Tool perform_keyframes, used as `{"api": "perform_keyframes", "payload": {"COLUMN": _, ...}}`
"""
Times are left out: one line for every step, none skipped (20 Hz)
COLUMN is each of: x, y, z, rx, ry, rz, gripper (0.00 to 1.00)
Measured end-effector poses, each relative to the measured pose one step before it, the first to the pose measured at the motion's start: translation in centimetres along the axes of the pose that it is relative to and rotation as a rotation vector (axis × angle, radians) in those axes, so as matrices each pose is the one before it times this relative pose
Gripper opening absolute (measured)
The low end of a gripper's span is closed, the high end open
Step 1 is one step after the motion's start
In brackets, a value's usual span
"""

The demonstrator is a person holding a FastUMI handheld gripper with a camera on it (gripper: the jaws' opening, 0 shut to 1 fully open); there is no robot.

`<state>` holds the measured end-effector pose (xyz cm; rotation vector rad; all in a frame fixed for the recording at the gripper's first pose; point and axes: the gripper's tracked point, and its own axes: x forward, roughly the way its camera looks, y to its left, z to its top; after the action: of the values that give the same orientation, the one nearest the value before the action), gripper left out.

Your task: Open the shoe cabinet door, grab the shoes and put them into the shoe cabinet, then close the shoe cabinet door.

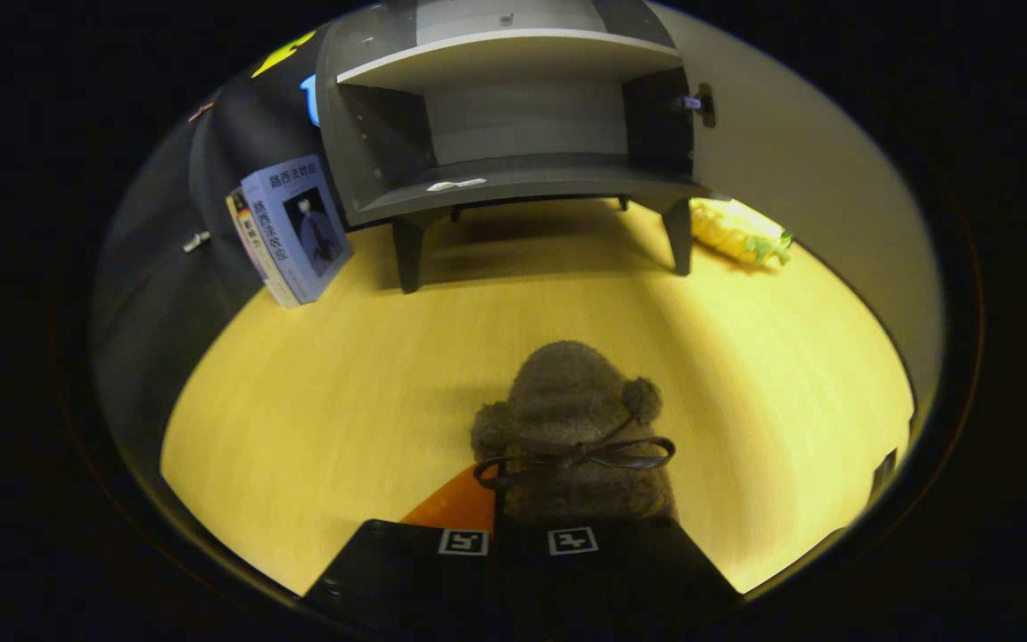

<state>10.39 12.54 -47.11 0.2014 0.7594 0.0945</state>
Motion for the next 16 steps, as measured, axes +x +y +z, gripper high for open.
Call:
{"api": "perform_keyframes", "payload": {"x": 0.028, "y": -0.054, "z": 0.224, "rx": 0.00577, "ry": 0.00063, "rz": 0.00785, "gripper": 0.1}}
{"api": "perform_keyframes", "payload": {"x": -0.24, "y": -0.263, "z": 0.135, "rx": -0.00881, "ry": 0.00385, "rz": -0.00199, "gripper": 0.1}}
{"api": "perform_keyframes", "payload": {"x": -0.48, "y": -0.42, "z": 0.222, "rx": -0.02284, "ry": -0.00289, "rz": -0.00597, "gripper": 0.1}}
{"api": "perform_keyframes", "payload": {"x": -0.722, "y": -0.296, "z": 0.641, "rx": -0.01622, "ry": -0.01293, "rz": -0.00509, "gripper": 0.1}}
{"api": "perform_keyframes", "payload": {"x": -0.85, "y": -0.069, "z": 0.854, "rx": -0.00398, "ry": -0.00931, "rz": 0.00411, "gripper": 0.1}}
{"api": "perform_keyframes", "payload": {"x": -1.177, "y": 0.035, "z": 1.164, "rx": 0.00352, "ry": -0.01649, "rz": 0.0092, "gripper": 0.1}}
{"api": "perform_keyframes", "payload": {"x": -1.226, "y": 0.101, "z": 1.412, "rx": 0.00123, "ry": -0.01697, "rz": 0.00809, "gripper": 0.1}}
{"api": "perform_keyframes", "payload": {"x": -1.28, "y": 0.092, "z": 1.352, "rx": -0.0024, "ry": -0.01472, "rz": 0.00847, "gripper": 0.1}}
{"api": "perform_keyframes", "payload": {"x": -1.238, "y": 0.018, "z": 1.53, "rx": 0.00009, "ry": -0.01633, "rz": 0.00253, "gripper": 0.1}}
{"api": "perform_keyframes", "payload": {"x": -1.209, "y": 0.064, "z": 1.612, "rx": 0.00168, "ry": -0.01537, "rz": 0.00461, "gripper": 0.1}}
{"api": "perform_keyframes", "payload": {"x": -1.063, "y": 0.121, "z": 1.562, "rx": 0.00628, "ry": -0.00924, "rz": -0.00148, "gripper": 0.1}}
{"api": "perform_keyframes", "payload": {"x": -1.163, "y": -0.011, "z": 1.575, "rx": 0.01098, "ry": -0.00756, "rz": -0.00141, "gripper": 0.09}}
{"api": "perform_keyframes", "payload": {"x": -0.823, "y": 0.0, "z": 1.477, "rx": 0.01392, "ry": -0.00054, "rz": -0.00883, "gripper": 0.1}}
{"api": "perform_keyframes", "payload": {"x": -0.91, "y": -0.061, "z": 1.422, "rx": 0.00815, "ry": -0.00218, "rz": -0.01243, "gripper": 0.1}}
{"api": "perform_keyframes", "payload": {"x": -0.799, "y": 0.02, "z": 1.65, "rx": 0.00344, "ry": -0.00977, "rz": -0.01165, "gripper": 0.09}}
{"api": "perform_keyframes", "payload": {"x": -0.663, "y": 0.212, "z": 1.621, "rx": -0.00249, "ry": -0.00858, "rz": -0.00364, "gripper": 0.09}}
